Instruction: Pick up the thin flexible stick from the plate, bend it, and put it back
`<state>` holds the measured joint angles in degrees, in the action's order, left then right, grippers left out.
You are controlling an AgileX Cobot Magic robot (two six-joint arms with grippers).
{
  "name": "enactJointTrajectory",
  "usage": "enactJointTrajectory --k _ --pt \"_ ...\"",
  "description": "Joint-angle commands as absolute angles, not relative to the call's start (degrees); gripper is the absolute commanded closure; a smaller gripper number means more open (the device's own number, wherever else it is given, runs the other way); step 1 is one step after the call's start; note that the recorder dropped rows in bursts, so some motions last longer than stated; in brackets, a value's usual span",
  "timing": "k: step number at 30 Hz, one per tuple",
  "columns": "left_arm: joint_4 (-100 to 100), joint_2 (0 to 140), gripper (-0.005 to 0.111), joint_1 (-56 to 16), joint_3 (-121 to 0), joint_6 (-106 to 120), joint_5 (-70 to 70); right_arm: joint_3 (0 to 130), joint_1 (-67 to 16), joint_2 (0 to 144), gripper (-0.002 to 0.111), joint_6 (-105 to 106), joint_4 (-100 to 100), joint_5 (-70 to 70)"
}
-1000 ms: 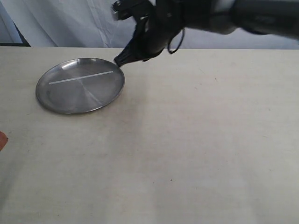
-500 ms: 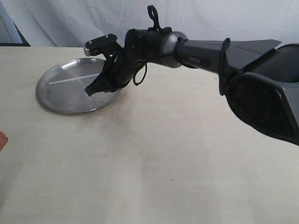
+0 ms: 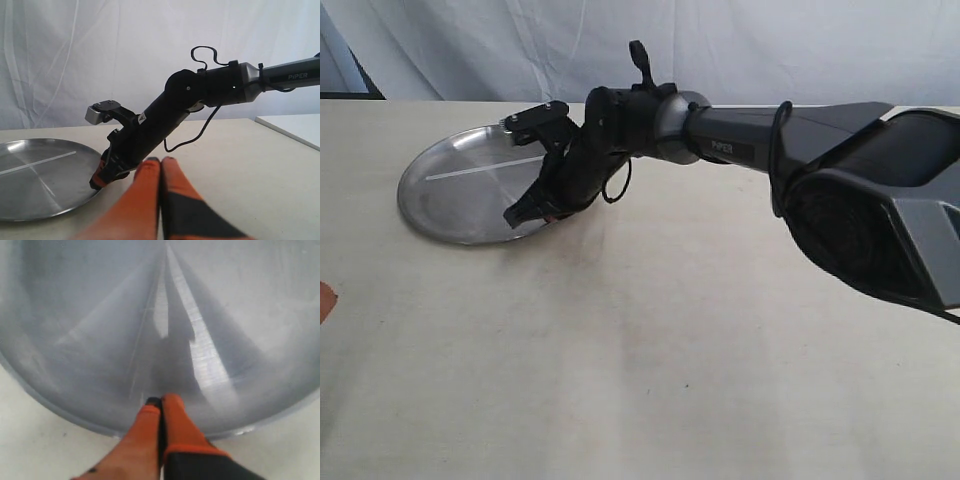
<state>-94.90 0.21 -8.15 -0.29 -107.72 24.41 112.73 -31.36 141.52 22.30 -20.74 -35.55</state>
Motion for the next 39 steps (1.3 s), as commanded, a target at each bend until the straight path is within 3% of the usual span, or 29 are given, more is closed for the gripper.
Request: enactJointTrajectory --k 1,17,25,32,39 --pt "-95.0 0.0 0.107 -8.2 0.0 -107.7 24.3 113.1 -31.4 141.6 0.108 22.3 -19.5 -40.9" --pt "-95.0 0.0 0.107 -8.2 0.0 -107.7 24.3 113.1 -31.4 140.9 0.108 12.6 -12.3 -63.8" --pt "-95.0 0.0 0.107 -8.2 0.0 -107.7 24.3 113.1 -31.4 133.5 0.108 10.4 -11.2 -70.0" --pt "-95.0 0.0 0.107 -8.2 0.0 -107.7 24.3 113.1 -31.4 130.1 0.108 9.6 -6.1 -63.8" --pt "-95.0 0.0 0.107 -8.2 0.0 -107.7 24.3 113.1 -31.4 136.3 0.108 7.5 -8.2 -60.3"
